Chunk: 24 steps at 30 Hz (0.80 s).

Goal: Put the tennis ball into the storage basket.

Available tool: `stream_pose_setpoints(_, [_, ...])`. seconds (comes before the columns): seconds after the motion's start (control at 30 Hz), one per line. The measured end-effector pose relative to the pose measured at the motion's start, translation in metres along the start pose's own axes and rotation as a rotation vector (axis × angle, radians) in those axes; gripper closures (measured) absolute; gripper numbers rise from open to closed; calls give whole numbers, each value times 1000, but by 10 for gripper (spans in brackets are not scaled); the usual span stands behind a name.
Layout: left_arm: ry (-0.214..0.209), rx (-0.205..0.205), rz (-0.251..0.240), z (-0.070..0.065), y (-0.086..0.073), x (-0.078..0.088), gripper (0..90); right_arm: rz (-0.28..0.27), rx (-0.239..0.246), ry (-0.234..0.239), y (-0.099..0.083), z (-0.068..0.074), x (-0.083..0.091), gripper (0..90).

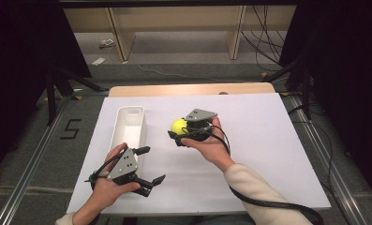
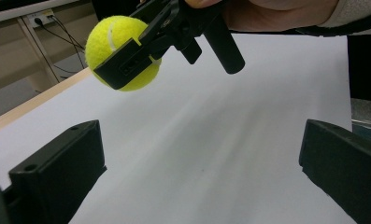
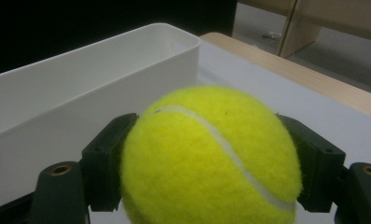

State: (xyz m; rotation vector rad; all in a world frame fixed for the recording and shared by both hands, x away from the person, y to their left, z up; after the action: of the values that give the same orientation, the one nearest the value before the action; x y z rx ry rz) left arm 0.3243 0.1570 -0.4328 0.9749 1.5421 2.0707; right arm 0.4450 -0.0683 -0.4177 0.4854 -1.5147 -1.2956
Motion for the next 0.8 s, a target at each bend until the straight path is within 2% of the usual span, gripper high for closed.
stream_pose_setpoints(0.8, [0, -2, -2, 0, 0, 0, 0, -1, 3, 7, 3, 4, -6, 267])
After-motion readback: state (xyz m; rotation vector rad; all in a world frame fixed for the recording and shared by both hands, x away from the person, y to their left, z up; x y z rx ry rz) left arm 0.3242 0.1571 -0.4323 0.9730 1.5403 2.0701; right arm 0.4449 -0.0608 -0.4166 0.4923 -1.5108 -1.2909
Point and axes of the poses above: each handheld gripper's, and its own axes: x roughly backward along the jaws, y roughly out of its top, z roughly to its left, the point moved 1 cm from there along -x, roughly forward along the jaws, and after that the axes turned 12 degrees about y, right-handed, at the moved point
